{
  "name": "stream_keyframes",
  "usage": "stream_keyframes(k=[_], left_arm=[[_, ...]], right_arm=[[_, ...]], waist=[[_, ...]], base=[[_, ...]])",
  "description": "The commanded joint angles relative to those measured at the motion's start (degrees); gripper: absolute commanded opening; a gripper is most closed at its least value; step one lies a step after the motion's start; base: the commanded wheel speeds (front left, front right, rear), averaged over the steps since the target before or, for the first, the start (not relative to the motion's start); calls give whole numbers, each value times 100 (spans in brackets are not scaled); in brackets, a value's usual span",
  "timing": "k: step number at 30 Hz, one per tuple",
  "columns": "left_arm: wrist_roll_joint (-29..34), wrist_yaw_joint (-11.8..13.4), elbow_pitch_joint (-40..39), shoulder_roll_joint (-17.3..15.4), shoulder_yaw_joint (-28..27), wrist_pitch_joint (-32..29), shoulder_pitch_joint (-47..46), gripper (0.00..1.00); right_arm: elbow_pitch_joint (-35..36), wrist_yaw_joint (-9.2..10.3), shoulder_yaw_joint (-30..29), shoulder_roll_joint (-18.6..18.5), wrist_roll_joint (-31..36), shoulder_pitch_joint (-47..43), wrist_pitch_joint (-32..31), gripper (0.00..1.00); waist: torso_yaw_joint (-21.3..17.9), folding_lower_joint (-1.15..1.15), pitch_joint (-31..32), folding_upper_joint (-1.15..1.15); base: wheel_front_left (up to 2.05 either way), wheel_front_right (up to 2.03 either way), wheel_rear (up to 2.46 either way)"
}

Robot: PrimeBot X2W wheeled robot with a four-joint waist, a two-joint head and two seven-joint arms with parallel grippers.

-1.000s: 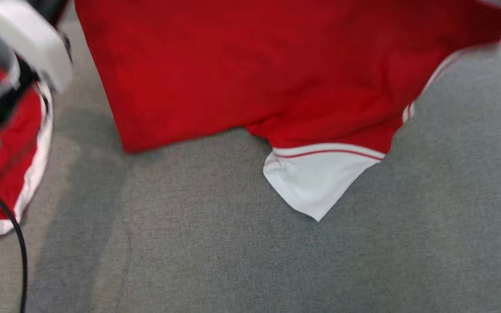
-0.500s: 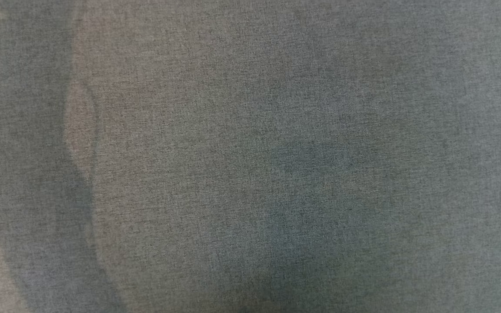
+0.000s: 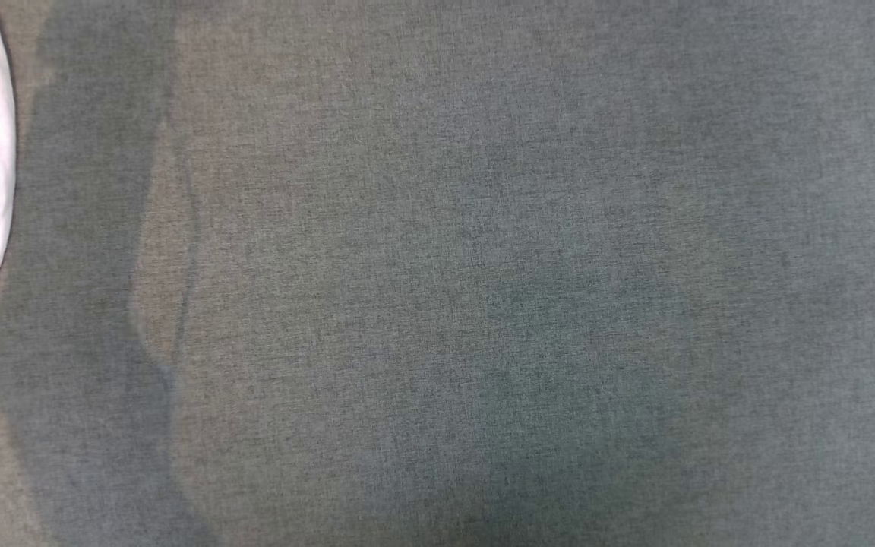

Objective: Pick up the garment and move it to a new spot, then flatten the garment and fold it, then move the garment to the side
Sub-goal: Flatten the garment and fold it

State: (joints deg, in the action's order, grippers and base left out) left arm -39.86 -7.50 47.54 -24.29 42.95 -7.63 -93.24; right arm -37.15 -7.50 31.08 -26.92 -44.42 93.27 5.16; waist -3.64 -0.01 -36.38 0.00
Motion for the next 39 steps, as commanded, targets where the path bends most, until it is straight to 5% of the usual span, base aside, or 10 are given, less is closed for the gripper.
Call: stream_keyframes(k=[1,8,16,39], left_arm=[[-181,6,-163,-122,205,5,273,0],[-895,5,-953,-694,1202,203,1487,0],[-1556,65,-1218,-1049,1382,571,2925,0],[-2278,1353,-2828,-1546,1676,963,6087,0]], right_arm=[[150,0,149,-159,-170,-339,-47,0],[1214,-1,900,-768,-974,-1984,180,0],[1739,-1,1131,-1253,-1627,-3733,294,0],[2434,0,466,-1264,-1939,-7243,328,0]], waist=[[11,1,75,0],[-53,1,562,0],[-71,1,1363,0],[-134,1,2945,0]], base=[[0,0,0],[0,0,0],[0,0,0],[0,0,0]])
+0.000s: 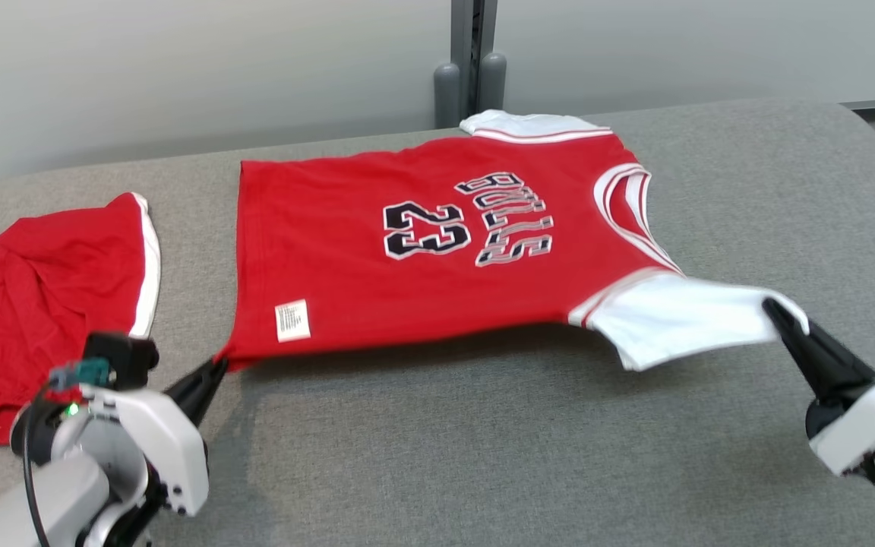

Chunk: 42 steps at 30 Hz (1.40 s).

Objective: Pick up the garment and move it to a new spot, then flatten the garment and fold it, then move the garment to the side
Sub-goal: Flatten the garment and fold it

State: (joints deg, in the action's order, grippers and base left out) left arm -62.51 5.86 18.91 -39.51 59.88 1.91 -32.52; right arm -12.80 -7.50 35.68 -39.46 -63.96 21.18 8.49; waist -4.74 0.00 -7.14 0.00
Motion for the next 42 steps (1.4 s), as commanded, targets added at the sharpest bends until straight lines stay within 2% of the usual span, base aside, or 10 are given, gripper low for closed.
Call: stream_keyframes(k=[1,12,17,33,42], left_arm=[[-21,84,-58,-69,-19,54,128,0],[-324,925,-1140,-427,-105,530,1316,0],[-441,1132,-1496,-512,-106,585,1655,0],[-757,1308,-1860,-596,-71,688,2281,0],[-532,1366,-1958,-634,-27,651,2057,0]], right_arm=[[42,0,-85,6,34,-178,-38,0],[622,-1,-1048,376,453,-1553,-876,0],[862,-1,-1487,536,563,-2037,-1229,0],[1612,-1,-2644,1030,941,-3107,-2575,0],[1970,-1,-3056,1371,1270,-3080,-2968,0]], waist=[[-35,0,40,0],[-183,0,134,0],[-147,0,179,0],[-15,0,363,0],[40,0,297,0]], base=[[0,0,0],[0,0,0],[0,0,0],[0,0,0],[0,0,0]])
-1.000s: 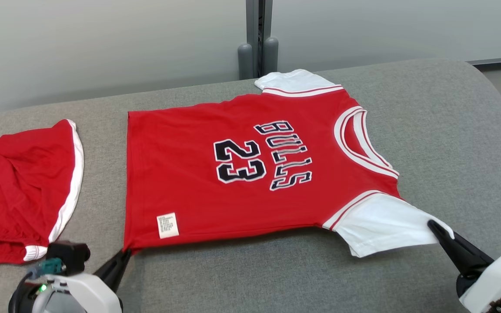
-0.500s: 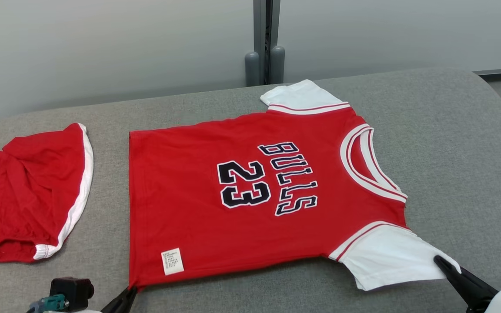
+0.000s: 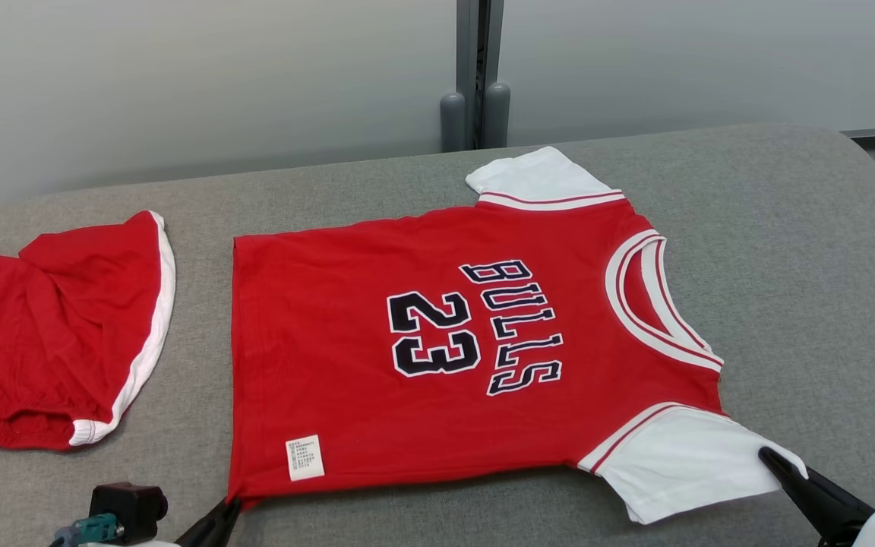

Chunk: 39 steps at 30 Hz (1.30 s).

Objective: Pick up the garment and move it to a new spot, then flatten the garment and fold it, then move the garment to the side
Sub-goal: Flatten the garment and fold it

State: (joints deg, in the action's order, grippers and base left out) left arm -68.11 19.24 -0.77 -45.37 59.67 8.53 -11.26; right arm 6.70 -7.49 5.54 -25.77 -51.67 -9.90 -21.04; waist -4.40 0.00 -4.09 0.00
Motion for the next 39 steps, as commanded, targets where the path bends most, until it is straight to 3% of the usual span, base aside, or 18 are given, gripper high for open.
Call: stream_keyframes(k=[1,11,18,28,39], left_arm=[[63,30,12,-60,2,-23,-113,0],[336,-255,129,-83,-80,-267,-839,0],[610,-535,560,-8,-212,-220,-1512,0],[857,-1010,1506,447,-149,-44,-2067,0],[1062,-1290,2197,843,-30,-4,-2508,0]], right_arm=[[52,-2,-75,30,75,58,-55,0],[89,-2,-335,214,279,632,-97,0],[-180,-2,-214,256,201,1399,165,0],[-1167,-2,316,33,203,2325,830,0],[-1946,-2,788,-251,-61,2940,1394,0]], waist=[[14,0,-22,0],[52,0,-413,0],[33,0,-828,0],[97,0,-1102,0],[191,0,-1208,0]], base=[[0,0,0],[0,0,0],[0,0,0],[0,0,0],[0,0,0]])
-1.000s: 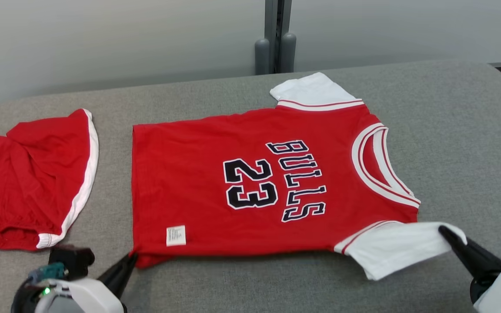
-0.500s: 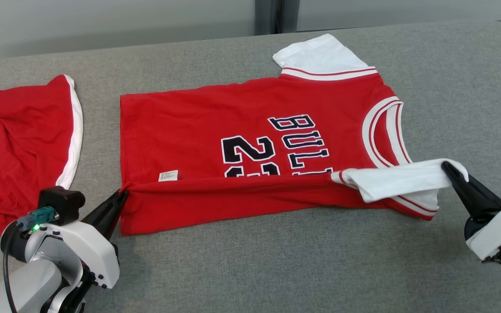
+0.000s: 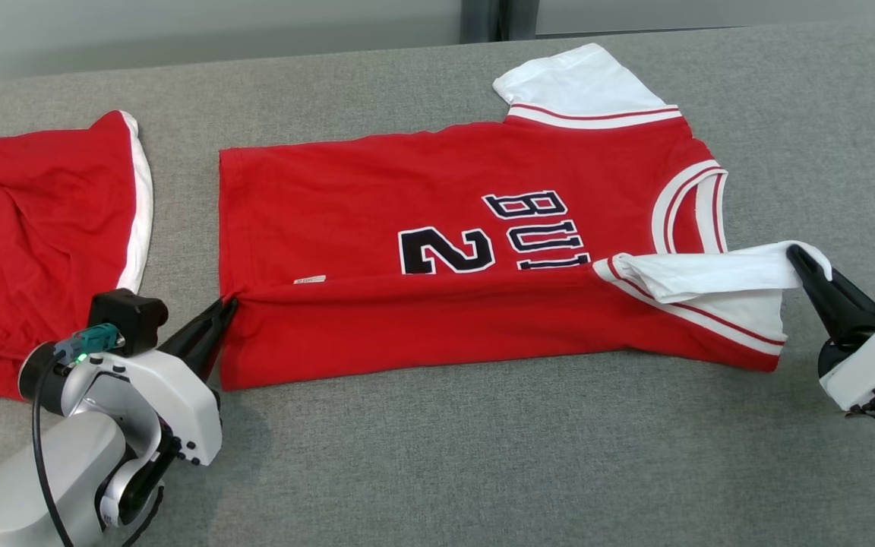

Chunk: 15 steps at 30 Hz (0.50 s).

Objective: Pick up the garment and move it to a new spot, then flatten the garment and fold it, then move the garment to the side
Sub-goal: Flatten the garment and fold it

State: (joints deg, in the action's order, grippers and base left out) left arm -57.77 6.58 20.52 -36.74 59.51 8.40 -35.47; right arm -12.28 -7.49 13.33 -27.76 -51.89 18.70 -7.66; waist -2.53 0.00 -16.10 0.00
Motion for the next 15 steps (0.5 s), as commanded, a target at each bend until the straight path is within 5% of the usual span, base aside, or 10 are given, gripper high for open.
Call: stream_keyframes(k=[1,8,13,15], left_arm=[[33,-40,121,16,-4,14,-117,0],[67,-149,398,140,26,27,-237,0],[53,-204,554,230,25,57,-295,0],[42,-224,605,262,29,53,-320,0]], right_arm=[[-101,-1,57,-70,-66,121,98,0],[-458,-1,305,-150,-184,345,262,0],[-677,-1,515,-172,-302,506,434,25],[-752,-2,607,-179,-358,605,513,47]], waist=[[7,0,-13,0],[22,0,-21,0],[16,0,-18,0],[14,0,-34,0]], base=[[0,0,0],[0,0,0],[0,0,0],[0,0,0]])
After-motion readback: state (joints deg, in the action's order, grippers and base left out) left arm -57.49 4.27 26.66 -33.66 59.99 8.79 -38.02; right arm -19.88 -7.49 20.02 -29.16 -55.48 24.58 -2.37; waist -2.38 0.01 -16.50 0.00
